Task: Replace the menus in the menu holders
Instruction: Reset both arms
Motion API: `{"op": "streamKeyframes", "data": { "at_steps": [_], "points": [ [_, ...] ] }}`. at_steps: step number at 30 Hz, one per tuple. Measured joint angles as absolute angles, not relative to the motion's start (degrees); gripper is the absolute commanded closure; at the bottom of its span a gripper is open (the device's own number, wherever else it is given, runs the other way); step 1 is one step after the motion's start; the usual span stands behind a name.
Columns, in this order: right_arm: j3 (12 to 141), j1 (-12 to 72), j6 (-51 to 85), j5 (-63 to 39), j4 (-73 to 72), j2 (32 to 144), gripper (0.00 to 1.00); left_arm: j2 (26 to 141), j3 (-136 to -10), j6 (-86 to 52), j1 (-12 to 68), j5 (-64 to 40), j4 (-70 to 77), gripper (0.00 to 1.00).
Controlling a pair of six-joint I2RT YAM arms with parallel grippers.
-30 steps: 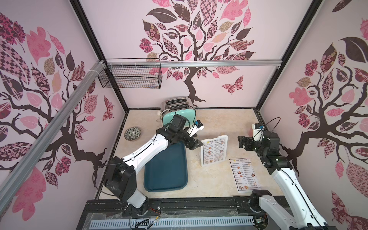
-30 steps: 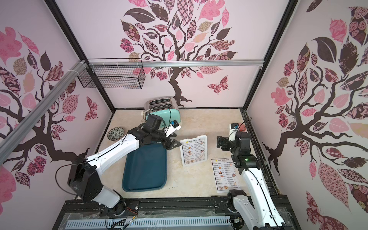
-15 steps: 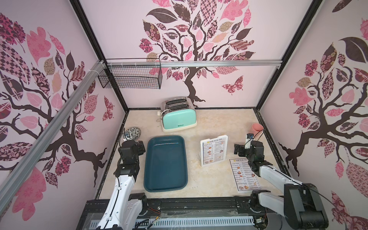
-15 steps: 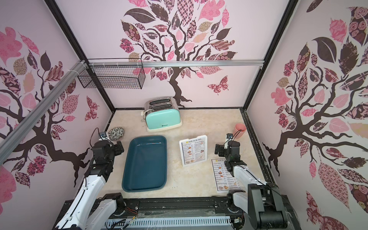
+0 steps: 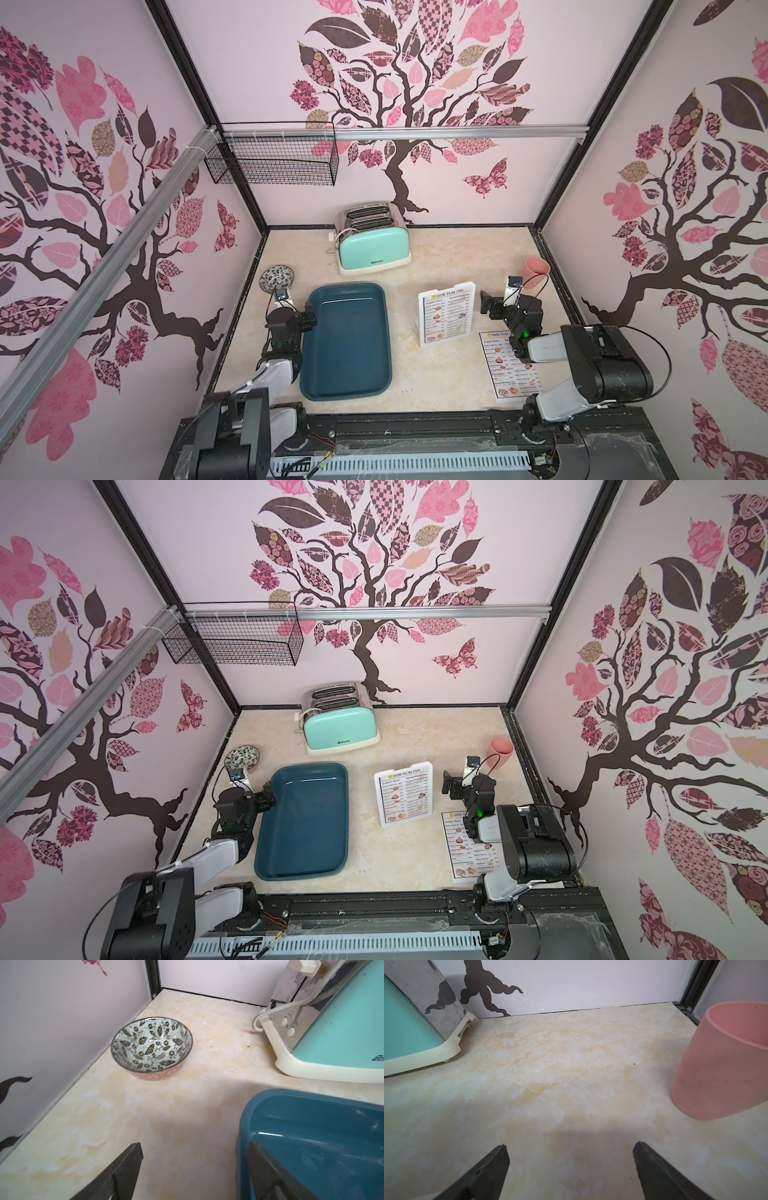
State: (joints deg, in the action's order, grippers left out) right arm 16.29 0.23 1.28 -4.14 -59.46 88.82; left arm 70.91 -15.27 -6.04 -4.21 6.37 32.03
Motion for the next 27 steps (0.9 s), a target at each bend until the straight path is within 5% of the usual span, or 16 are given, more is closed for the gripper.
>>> {"op": "streamKeyframes", "data": {
  "at_steps": [6,8,27],
  "points": [
    [16.3,0.2,1.3,-4.1,-62.3,88.9,0.00,86.5,-21.1,-5.5,-4.4,3.1,44.6,0.13],
    [16.3,0.2,1.3,-4.1,-62.5,88.9,0.00,88.8,-21.4,-5.1,-4.1,3.1,47.4,0.02],
    [16.3,0.2,1.3,-4.1,-62.9,88.9,0.00,89.2,-22.7,-3.0,-0.7,7.9,48.1,0.02]
  ]
}}
